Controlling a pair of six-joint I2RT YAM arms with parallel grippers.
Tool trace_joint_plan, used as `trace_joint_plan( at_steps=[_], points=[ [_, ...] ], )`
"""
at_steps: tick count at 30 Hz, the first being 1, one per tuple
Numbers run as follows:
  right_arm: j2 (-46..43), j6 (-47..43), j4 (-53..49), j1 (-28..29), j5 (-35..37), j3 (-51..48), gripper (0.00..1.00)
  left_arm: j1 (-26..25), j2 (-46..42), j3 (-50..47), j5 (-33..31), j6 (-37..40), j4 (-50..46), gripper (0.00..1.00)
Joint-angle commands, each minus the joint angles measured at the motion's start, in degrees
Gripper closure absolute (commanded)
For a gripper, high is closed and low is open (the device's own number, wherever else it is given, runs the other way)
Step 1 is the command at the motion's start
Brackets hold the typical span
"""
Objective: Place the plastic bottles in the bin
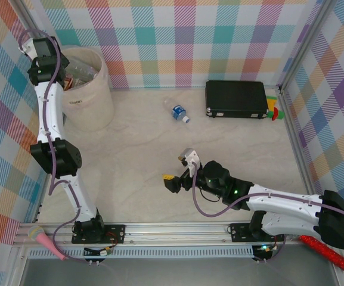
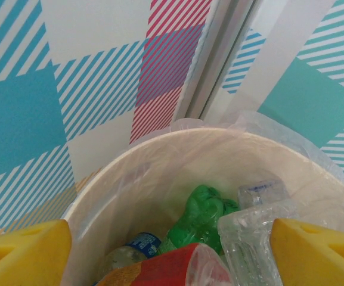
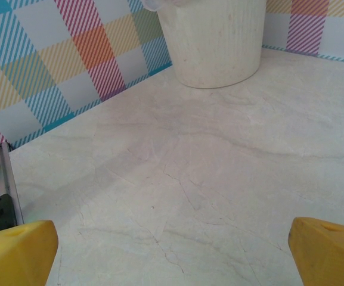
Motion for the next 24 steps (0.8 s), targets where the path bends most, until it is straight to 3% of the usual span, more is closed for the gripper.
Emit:
trace_joint_plan(
  at_steps=[1,5,7,19,24],
  points=[
    [0.2,0.9,1.7,-0.2,-0.3,0.4,0.01,0.5,-3.1,0.8,1.2,0.7,-0.3,0.14],
    [0.7,1.0,1.6,-0.3,0.3,0.5,0.01,0.5,-5.1,-1.2,5.7,-3.4,-1.0,0.13],
    [0.9,1.2,1.4,-0.3,0.4,0.8,0.01,0.3,-7.3,-4.8,6.9,-6.1,-0.2,0.01],
    [-2.1,-0.2,-3.0,-1.1,7.5,2.8,0.01,-8.9,-29.0,-34.4,9.5,-10.6,9.4,0.0],
    [-1.0,2.5,-15.1,-3.9,11.2,9.4,0.01,-15.2,-38.4,-45.4,10.4,-9.9,9.5,0.0]
  ],
)
